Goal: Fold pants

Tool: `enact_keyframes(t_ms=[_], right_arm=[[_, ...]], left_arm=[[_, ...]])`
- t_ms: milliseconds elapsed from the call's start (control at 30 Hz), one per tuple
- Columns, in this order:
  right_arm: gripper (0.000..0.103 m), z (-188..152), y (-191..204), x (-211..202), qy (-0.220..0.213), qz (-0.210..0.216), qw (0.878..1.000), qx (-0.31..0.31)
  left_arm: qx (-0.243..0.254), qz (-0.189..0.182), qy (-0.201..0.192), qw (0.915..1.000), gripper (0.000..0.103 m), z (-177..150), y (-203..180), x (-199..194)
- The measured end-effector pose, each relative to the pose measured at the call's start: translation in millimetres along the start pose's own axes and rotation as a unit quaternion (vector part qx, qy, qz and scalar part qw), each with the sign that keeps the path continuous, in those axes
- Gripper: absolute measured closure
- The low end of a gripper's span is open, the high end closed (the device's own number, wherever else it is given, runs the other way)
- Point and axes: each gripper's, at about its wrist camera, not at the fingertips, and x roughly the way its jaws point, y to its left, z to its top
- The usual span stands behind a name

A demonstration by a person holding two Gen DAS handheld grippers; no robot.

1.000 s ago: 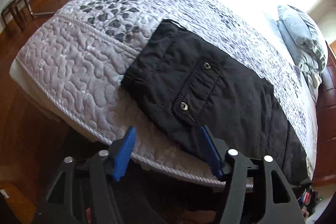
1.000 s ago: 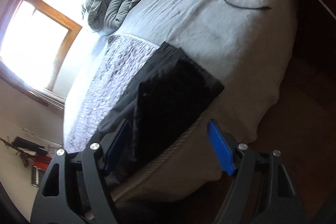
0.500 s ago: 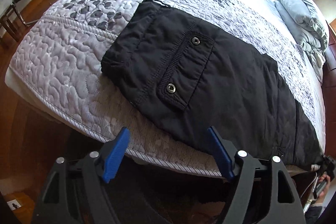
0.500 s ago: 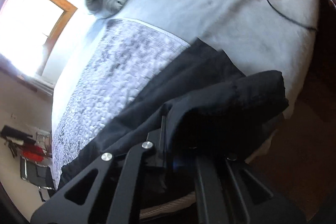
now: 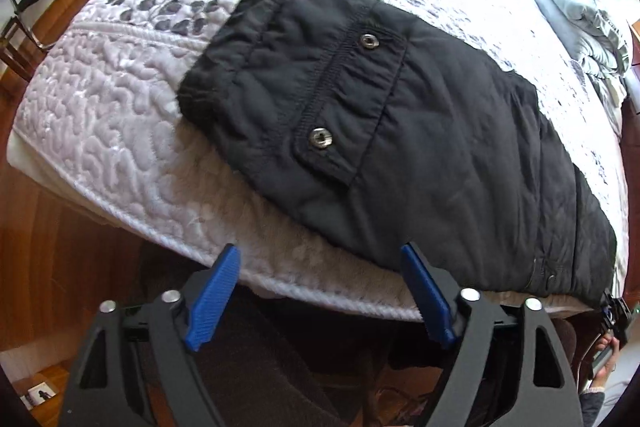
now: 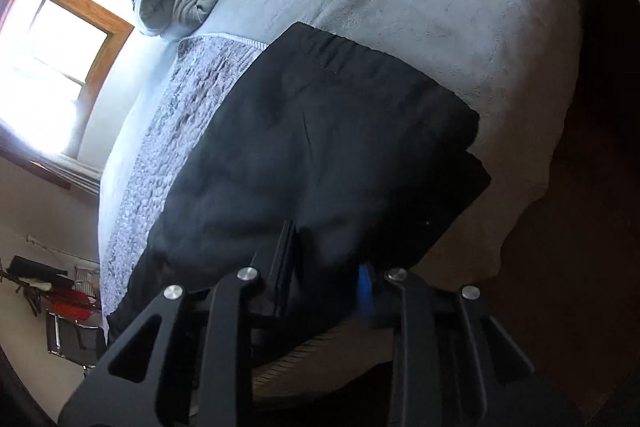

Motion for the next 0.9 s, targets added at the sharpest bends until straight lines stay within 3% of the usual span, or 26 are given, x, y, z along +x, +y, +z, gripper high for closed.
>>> enact_keyframes(t_ms=[67, 133, 267, 400, 467, 600, 833, 900], right_arm=[[0.055, -8.4, 0.8, -13.7, -0.015, 0.002, 1.0, -0.002], [0.055, -13.3, 5.2, -23.2, -0.024, -0.006, 1.0, -0.018], [0.055, -25.1, 9.3, -36.6, -0.03, 0.005, 0.999, -0.031], [0.055, -34.5, 19.5, -40.1, -0.031, 0.015, 0.998, -0.043], [0.055, -38.4, 25.4, -40.1, -0.031, 0.011, 0.998, -0.052], [0.055, -45.7, 32.3, -39.7, -0.025, -0.001, 0.997, -0.068], [0.055, -53.9, 50.6, -34.3, -0.019, 0.001, 0.996, -0.087], [0.055, -56.0, 54.4, -32.2, -0.016, -0.003, 0.996, -0.092]], left_arm=[[-0.015, 0.006, 0.001, 0.9999, 0.015, -1.7, 10.9, -2.2], [-0.04, -0.001, 0.008, 0.9992, 0.015, -1.1, 24.5, -1.5], [-0.087, -0.069, 0.019, 0.9936, 0.016, 6.5, 45.1, 5.8], [-0.112, -0.101, 0.034, 0.988, 0.016, 18.0, 53.4, 19.2], [-0.129, -0.126, 0.041, 0.9828, 0.017, 19.5, 57.3, 26.8], [-0.169, -0.204, 0.06, 0.9624, 0.019, 17.0, 62.7, 42.1], [-0.183, -0.206, 0.056, 0.9597, 0.02, 26.5, 63.3, 60.4], [-0.186, -0.212, 0.045, 0.9582, 0.031, 30.5, 62.1, 57.3]])
